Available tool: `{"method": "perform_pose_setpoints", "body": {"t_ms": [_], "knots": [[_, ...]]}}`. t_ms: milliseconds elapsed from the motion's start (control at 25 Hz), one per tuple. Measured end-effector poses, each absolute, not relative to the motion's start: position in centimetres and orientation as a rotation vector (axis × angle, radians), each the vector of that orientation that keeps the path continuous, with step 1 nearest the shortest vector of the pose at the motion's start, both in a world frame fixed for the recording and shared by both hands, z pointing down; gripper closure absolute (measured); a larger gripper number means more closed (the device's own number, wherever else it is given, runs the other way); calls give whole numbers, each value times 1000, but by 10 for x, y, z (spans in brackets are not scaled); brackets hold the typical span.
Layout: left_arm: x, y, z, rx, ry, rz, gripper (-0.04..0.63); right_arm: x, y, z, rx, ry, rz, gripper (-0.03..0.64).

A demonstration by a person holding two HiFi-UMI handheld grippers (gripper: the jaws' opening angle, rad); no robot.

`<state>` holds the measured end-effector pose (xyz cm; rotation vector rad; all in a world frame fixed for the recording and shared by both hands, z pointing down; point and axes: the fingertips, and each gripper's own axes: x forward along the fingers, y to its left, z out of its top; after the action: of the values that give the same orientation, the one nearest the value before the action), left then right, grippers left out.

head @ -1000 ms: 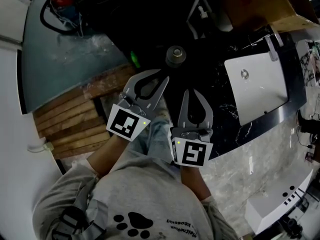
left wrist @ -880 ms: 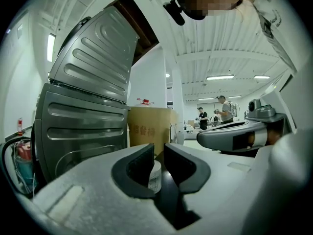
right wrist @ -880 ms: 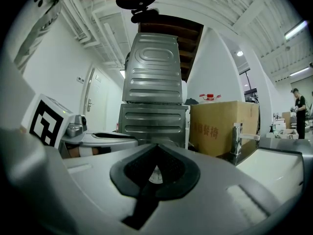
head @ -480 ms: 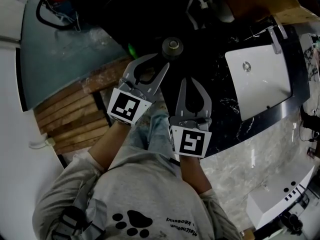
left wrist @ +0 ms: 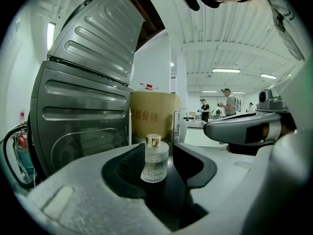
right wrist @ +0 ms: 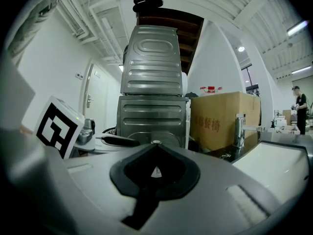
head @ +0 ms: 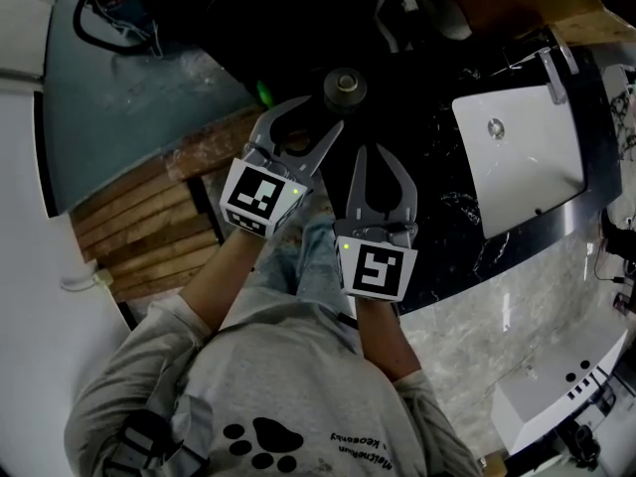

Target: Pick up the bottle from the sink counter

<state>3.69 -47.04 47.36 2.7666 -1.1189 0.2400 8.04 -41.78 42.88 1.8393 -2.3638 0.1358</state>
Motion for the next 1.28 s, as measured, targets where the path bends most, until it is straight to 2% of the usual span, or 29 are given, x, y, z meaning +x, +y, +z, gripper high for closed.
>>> {"method": "perform_pose_setpoints", "body": {"t_ms": [200,360,480,600,1280], "knots": [[40,-480,485,2739,-1114,276,387,82,-421,438,1839,-2349,157,615],[46,-486,496,2713,-1083,313,317,85,-422,445,1841,-2331,183,615],[52,-490,503,2704,-1066,340,310,87,-424,450,1836,-2321,194,615],[57,-496,512,2700,-1055,383,253,88,-426,454,1837,-2312,207,615],[74,-518,528,2727,-1037,536,249,94,-434,477,1808,-2259,224,615]]}}
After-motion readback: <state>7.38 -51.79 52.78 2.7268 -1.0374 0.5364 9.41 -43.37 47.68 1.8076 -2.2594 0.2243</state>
